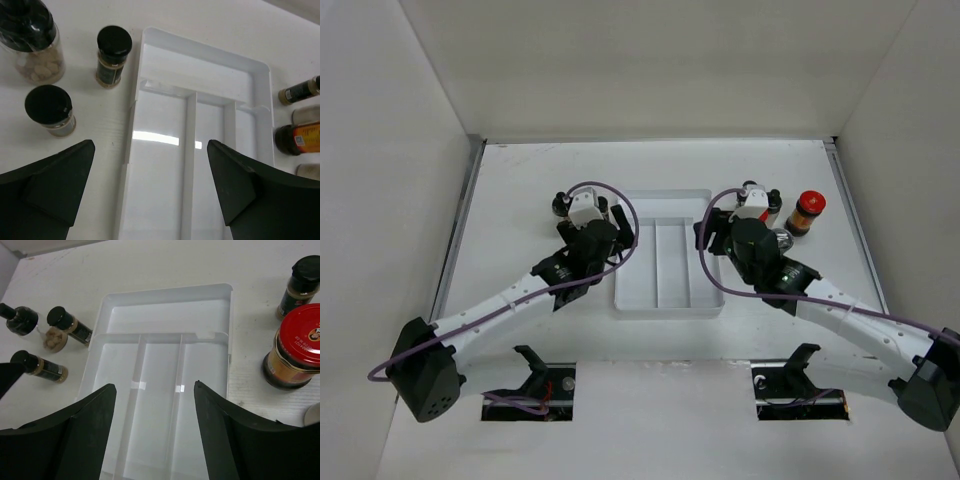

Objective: Organize the condiment bottles

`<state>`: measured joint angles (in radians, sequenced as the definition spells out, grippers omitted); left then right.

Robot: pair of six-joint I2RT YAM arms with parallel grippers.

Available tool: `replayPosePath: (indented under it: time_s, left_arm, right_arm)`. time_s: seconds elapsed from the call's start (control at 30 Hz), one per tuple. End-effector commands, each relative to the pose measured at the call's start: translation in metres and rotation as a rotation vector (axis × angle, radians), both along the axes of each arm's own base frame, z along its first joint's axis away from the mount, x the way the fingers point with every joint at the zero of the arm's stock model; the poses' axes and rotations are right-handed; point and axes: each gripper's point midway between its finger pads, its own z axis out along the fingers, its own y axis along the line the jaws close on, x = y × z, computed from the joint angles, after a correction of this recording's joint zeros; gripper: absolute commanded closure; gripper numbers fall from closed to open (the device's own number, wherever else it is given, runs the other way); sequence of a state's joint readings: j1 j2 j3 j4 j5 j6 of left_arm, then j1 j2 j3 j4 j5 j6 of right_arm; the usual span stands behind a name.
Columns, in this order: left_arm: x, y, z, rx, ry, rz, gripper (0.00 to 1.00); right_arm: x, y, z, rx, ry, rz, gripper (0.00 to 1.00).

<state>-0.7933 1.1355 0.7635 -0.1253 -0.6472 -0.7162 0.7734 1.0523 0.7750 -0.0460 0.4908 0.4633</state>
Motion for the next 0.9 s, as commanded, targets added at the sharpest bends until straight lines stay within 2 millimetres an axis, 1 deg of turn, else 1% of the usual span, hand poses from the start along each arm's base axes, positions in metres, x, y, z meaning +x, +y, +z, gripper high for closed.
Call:
replayPosePath:
  time_s: [0.0,0.07,0.1,0.23,0.27,0.33,0.37,0.47,0.5,0.57,0.63,0.7,0.77,0.8,0.87]
  left_arm:
    - [0.015,0.012,0.038,0.001,-0.093,0.057,0.00]
    - [0.017,0.024,0.045,0.024,-0.107,0.083,0.00]
    - [0.018,0.029,0.048,0.034,-0.114,0.091,0.00]
    - [0.023,0.044,0.055,0.058,-0.140,0.114,0.00]
    - [0.024,0.045,0.058,0.063,-0.143,0.114,0.00]
    - [0.026,0.050,0.061,0.077,-0.150,0.124,0.00]
    - [0.026,0.052,0.063,0.076,-0.156,0.132,0.00]
    - [0.027,0.055,0.068,0.069,-0.168,0.131,0.00]
    - [0.026,0.054,0.069,0.073,-0.171,0.125,0.00]
    - [0.023,0.056,0.068,0.083,-0.178,0.124,0.00]
    - [0.022,0.063,0.063,0.080,-0.181,0.138,0.00]
    - [0.020,0.073,0.060,0.071,-0.186,0.162,0.00]
    - [0.018,0.084,0.058,0.063,-0.185,0.186,0.00]
    - [0.019,0.091,0.058,0.071,-0.183,0.206,0.03]
    - [0.024,0.103,0.055,0.087,-0.164,0.238,0.24]
  right_arm:
    - [0.004,0.000,0.016,0.057,-0.058,-0.001,0.30]
    - [0.004,0.000,0.015,0.041,-0.060,0.006,0.37]
    - [0.003,0.000,0.016,0.046,-0.063,0.009,0.42]
    - [-0.003,0.008,0.025,0.085,-0.080,0.050,0.73]
    - [-0.005,0.012,0.027,0.093,-0.079,0.062,0.79]
    - [-0.004,0.013,0.029,0.086,-0.073,0.062,0.87]
    - [-0.004,0.013,0.029,0.079,-0.065,0.059,0.90]
    - [-0.004,0.009,0.028,0.062,-0.039,0.038,0.92]
    - [-0.004,0.005,0.029,0.060,-0.032,0.020,0.92]
    - [-0.003,0.000,0.028,0.056,-0.023,0.001,0.91]
    - [0.000,-0.003,0.023,0.043,-0.009,-0.009,0.91]
    - [0.003,0.000,0.016,0.034,0.008,-0.002,0.89]
    - [0.006,0.008,0.012,0.038,0.008,0.016,0.84]
    - [0.010,0.012,0.012,0.045,0.001,0.021,0.80]
    - [0.012,0.022,0.012,0.060,-0.015,0.042,0.71]
